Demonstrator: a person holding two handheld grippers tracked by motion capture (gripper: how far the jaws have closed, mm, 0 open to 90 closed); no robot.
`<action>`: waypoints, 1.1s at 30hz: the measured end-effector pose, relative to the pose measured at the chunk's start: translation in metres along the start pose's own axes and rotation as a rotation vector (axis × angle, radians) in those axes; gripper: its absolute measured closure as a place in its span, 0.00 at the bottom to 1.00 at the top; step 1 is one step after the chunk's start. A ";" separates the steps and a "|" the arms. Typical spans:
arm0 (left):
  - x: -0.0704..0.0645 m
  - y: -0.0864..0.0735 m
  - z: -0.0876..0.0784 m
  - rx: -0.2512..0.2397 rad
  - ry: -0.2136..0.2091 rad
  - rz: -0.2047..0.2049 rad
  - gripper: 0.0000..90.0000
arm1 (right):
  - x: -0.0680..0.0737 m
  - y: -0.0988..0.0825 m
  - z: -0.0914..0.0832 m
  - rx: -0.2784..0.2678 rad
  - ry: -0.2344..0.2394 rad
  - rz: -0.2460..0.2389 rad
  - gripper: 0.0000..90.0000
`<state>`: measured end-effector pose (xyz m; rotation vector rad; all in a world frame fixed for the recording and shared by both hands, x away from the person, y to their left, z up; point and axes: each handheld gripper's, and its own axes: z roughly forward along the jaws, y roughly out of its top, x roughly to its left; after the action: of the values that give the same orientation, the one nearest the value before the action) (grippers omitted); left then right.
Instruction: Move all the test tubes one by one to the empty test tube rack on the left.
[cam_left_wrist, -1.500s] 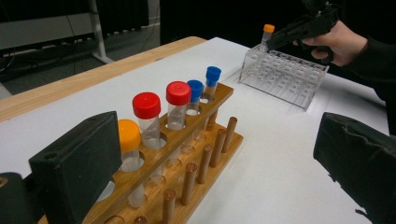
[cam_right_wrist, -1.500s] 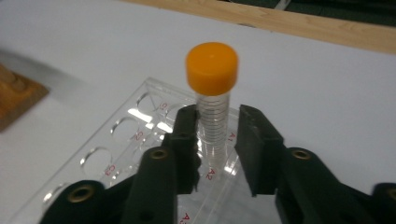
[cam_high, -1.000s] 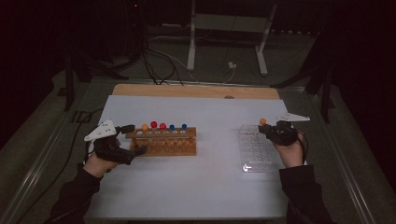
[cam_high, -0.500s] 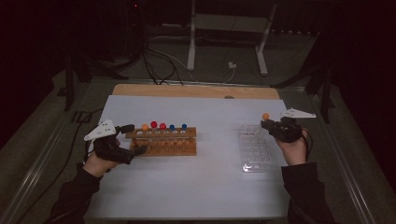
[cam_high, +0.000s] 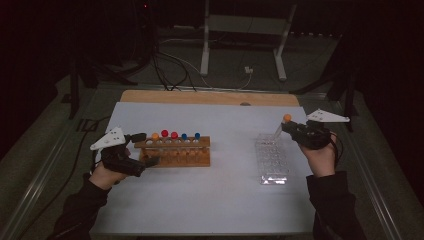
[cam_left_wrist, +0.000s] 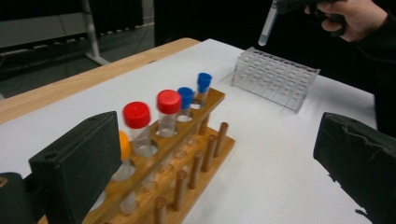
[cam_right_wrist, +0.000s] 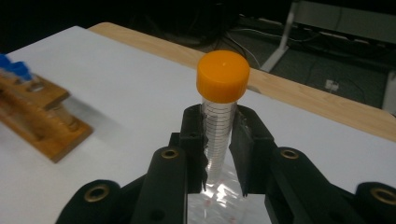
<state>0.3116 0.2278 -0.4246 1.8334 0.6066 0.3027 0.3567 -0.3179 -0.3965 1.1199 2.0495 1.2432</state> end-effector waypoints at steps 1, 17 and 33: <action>-0.001 0.001 0.001 0.000 -0.005 0.001 0.02 | 0.004 0.001 0.000 -0.001 0.010 -0.005 0.84; -0.015 0.010 0.015 0.010 -0.060 0.011 0.02 | 0.069 -0.018 0.019 0.059 0.205 -0.080 0.84; -0.048 0.034 0.058 0.026 -0.185 0.039 0.02 | 0.128 -0.038 0.031 0.132 0.358 -0.182 0.84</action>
<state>0.3088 0.1467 -0.4084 1.8749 0.4490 0.1494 0.2955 -0.2048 -0.4442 0.7843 2.4669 1.3056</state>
